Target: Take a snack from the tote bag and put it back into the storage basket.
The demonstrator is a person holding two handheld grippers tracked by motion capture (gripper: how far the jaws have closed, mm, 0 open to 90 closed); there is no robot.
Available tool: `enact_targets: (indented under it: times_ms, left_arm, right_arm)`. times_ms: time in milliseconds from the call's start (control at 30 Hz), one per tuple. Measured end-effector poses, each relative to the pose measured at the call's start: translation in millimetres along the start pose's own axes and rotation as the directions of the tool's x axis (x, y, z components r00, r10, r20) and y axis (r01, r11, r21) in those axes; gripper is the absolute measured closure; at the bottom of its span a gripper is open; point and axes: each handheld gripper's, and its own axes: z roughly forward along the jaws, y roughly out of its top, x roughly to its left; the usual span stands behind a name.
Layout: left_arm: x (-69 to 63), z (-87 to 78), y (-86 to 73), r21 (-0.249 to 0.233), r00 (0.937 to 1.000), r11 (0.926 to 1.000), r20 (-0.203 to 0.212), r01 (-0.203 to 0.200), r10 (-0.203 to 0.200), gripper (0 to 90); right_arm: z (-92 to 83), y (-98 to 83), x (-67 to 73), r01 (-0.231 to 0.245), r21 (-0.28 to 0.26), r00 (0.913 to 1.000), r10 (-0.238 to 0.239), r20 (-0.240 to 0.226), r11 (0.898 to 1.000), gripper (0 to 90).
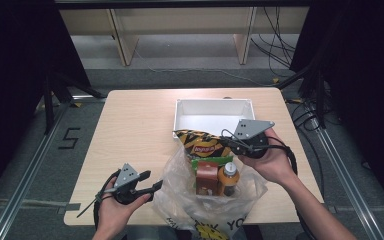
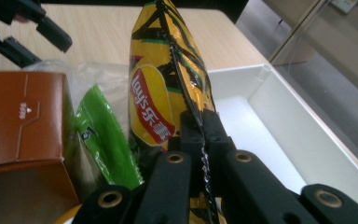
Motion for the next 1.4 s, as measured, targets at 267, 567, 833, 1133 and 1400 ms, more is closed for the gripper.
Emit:
enact_targets:
  times_ms: [267, 567, 833, 1133, 1400]
  left_arm:
    - [-1.7, 1.8, 0.4, -0.004, 1.0, 1.0, 0.009, 0.002, -0.002, 43.9]
    - [-3.6, 3.2, 0.4, -0.003, 1.0, 1.0, 0.009, 0.001, -0.001, 44.6]
    - [-4.6, 4.9, 0.6, -0.005, 0.9998, 0.9998, 0.011, -0.017, 0.017, 44.7]
    - [-5.8, 6.6, 0.5, 0.002, 0.9996, 0.9998, 0.021, -0.021, 0.021, 44.8]
    - [-7.0, 7.8, -0.2, 0.007, 0.9996, 0.9999, 0.022, -0.016, 0.016, 44.9]
  right_arm:
    - [-7.5, 6.1, -0.4, -0.014, -0.048, 0.9998, 0.014, 0.016, 0.999, 90.0]
    - [-15.8, 12.1, -3.1, -0.026, -0.104, 0.999, 0.029, 0.035, 0.994, 90.0]
    - [-23.8, 18.4, -4.0, -0.039, -0.148, 0.9971, 0.048, 0.059, 0.988, 90.0]
    - [-31.4, 24.3, -6.5, -0.042, -0.192, 0.9947, 0.059, 0.085, 0.98, 90.0]
    - [-35.0, 28.4, -8.0, -0.042, -0.212, 0.9929, 0.065, 0.1, 0.976, 90.0]
